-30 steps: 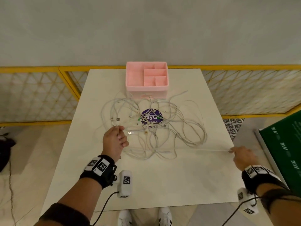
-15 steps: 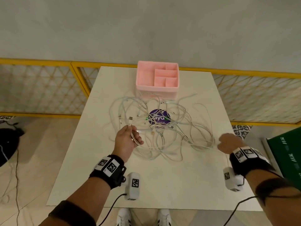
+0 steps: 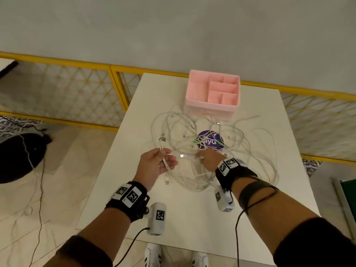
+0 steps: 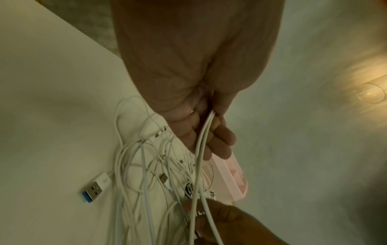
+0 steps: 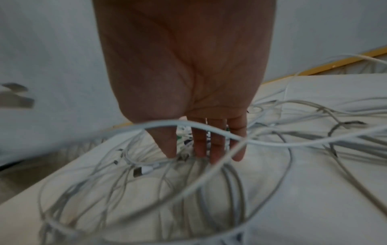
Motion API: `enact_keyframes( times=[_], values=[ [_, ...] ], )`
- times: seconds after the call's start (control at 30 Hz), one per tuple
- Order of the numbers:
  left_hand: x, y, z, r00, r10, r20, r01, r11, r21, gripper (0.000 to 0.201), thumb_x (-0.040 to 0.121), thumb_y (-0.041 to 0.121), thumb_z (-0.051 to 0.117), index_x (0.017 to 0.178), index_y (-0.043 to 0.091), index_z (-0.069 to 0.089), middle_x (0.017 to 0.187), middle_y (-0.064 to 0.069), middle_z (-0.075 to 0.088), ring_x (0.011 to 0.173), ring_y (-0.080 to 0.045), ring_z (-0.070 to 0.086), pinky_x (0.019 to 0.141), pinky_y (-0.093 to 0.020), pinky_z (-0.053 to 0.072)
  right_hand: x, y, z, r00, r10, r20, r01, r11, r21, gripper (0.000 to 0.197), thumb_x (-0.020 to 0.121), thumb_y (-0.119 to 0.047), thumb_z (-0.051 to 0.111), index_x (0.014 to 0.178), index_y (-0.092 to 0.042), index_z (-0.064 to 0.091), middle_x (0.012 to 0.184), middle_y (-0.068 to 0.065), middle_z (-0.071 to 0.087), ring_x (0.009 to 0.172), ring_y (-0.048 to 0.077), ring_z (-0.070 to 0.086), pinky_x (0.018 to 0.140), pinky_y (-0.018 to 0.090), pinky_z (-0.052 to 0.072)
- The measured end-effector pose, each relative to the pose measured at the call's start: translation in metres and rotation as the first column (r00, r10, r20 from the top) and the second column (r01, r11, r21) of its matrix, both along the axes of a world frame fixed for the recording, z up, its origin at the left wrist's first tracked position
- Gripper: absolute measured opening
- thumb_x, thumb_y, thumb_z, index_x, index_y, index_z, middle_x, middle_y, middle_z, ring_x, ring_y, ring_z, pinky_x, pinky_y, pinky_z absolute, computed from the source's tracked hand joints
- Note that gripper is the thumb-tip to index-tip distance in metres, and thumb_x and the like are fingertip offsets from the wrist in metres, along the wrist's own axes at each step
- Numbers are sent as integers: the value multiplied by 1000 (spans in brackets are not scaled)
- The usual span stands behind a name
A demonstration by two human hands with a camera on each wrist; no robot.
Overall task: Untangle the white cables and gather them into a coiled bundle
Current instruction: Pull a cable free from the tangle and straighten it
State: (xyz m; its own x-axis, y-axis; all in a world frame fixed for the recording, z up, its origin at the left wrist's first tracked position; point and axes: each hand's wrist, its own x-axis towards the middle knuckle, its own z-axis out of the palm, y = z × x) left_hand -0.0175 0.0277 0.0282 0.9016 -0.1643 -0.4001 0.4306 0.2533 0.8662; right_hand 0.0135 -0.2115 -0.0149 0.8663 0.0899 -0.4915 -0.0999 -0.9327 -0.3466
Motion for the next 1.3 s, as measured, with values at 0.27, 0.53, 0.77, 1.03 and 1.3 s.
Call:
enact_keyframes(
  times=[0.27,0.53,0.77,1.03,1.3],
  values=[
    [3,-1,0,1000,-13,5,13,1000,6,21,105,11,48,101,-2,64,86,-19,74,82,-34,74,78,-42,61,2,-29,19,872,-416,259,341,895,288,14,93,-11,59,91,-15,72,95,5,70,90,23,65,76,24,43],
    [13,-31,16,996,-47,72,50,998,-39,20,105,10,47,101,-1,64,84,-17,73,76,-31,73,76,-40,61,39,-77,168,390,-777,494,248,606,756,19,82,-16,55,92,-18,71,73,0,66,65,17,60,67,37,55],
    [20,-44,33,987,-30,158,43,996,-76,17,102,8,52,103,-2,66,82,-13,72,76,-31,71,81,-45,60,31,-54,223,414,-795,444,-6,485,874,21,86,-3,59,91,-17,73,74,2,63,66,13,58,66,29,55],
    [23,-48,46,967,36,252,-25,999,-45,16,100,7,56,102,5,71,87,-8,70,76,-23,69,77,-37,61,3,7,164,834,-433,341,62,688,723,17,77,-13,59,77,-26,71,85,11,74,73,33,62,72,46,53],
    [16,-45,50,957,-38,289,48,998,-27,23,102,7,52,111,-6,68,93,-20,74,83,-28,75,71,-29,59,0,42,139,858,-366,361,58,767,639,18,92,-9,64,107,-14,72,80,-8,66,64,3,64,65,20,51]
  ],
)
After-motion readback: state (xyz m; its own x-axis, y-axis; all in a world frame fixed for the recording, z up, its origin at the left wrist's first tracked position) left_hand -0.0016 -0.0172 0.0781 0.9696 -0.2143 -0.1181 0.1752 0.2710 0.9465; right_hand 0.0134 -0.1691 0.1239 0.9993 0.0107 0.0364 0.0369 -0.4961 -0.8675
